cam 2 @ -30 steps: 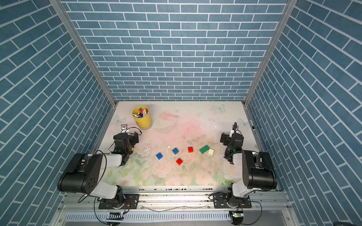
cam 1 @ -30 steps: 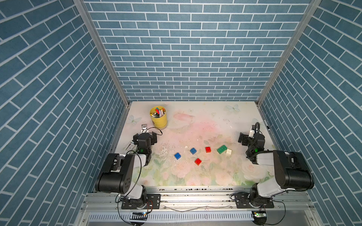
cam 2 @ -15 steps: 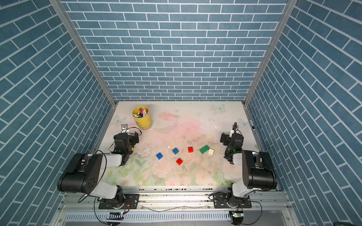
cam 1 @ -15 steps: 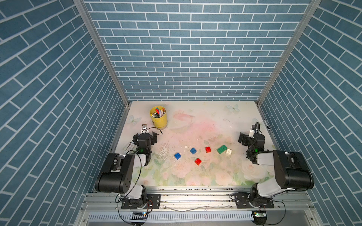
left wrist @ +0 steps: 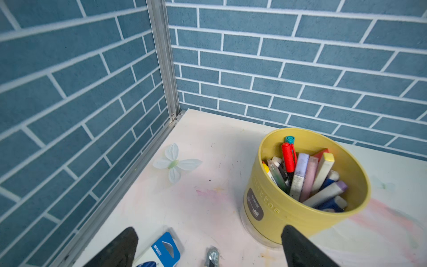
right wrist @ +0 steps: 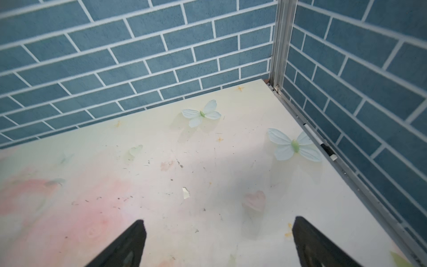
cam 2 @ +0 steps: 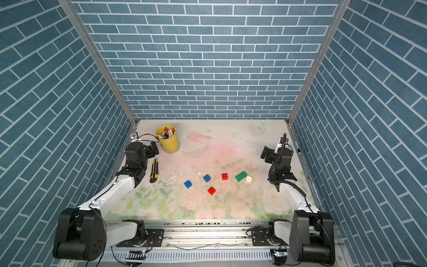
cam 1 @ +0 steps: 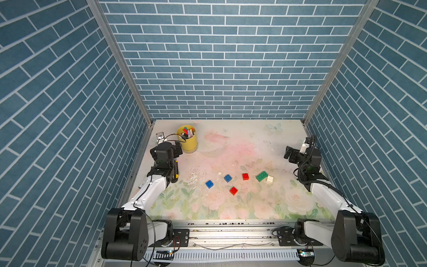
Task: Assemble the letter y with lego
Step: Move the lego brick at the center of the board.
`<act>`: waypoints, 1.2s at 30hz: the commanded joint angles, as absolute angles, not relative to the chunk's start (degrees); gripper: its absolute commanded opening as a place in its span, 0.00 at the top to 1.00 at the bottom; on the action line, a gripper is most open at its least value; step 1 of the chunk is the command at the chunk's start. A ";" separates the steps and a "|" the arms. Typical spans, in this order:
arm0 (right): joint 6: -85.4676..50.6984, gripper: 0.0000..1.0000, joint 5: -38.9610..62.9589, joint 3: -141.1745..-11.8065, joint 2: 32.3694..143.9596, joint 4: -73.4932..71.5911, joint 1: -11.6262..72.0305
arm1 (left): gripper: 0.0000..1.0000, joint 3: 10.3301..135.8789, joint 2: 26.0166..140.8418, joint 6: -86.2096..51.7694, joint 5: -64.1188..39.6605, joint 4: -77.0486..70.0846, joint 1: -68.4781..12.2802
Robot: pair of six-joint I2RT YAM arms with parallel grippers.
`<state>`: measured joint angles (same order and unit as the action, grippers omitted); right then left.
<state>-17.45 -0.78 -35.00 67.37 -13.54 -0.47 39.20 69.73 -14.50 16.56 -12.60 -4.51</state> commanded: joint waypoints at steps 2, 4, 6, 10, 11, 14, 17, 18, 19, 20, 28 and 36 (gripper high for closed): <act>-28.03 0.12 16.47 -40.49 71.26 0.77 -1.40 | 0.00 44.66 71.08 -28.43 3.92 0.17 -4.13; -29.96 0.20 20.51 -40.73 71.51 0.59 -0.87 | 0.05 46.83 72.57 -29.57 -2.53 2.64 -4.21; -29.74 0.23 17.50 -41.86 70.10 4.55 1.82 | 0.14 48.59 73.41 -30.93 -6.73 6.77 -4.41; -26.55 0.29 13.00 -48.24 70.00 18.69 8.28 | 0.18 49.02 72.39 -30.34 -5.49 15.37 -8.12; -25.85 0.33 13.13 -49.99 70.95 22.25 9.68 | 0.19 48.64 71.75 -30.19 -4.60 16.86 -9.63; -25.44 0.40 13.00 -51.59 72.30 26.54 14.12 | 0.23 46.46 69.28 -29.87 -3.78 18.67 -14.30; -25.05 0.44 12.57 -53.15 73.89 29.28 19.14 | 0.29 43.00 67.30 -31.30 -4.60 18.82 -17.30; -24.77 0.45 12.23 -53.91 74.87 30.18 20.78 | 0.31 41.90 66.95 -32.02 -5.35 18.95 -17.72; -24.38 0.45 12.15 -54.62 75.86 31.16 22.22 | 0.32 40.92 66.49 -32.62 -5.99 19.06 -17.87; -24.05 0.46 11.75 -55.53 77.15 32.13 23.71 | 0.33 40.18 65.94 -33.23 -6.49 19.16 -18.10; -19.21 0.42 10.05 -63.23 87.49 34.82 35.81 | 0.31 30.55 59.16 -39.04 -7.28 16.88 -20.96; -14.08 0.39 11.13 -73.50 99.82 38.11 43.19 | 0.26 29.88 58.82 -39.38 -6.90 18.20 -21.23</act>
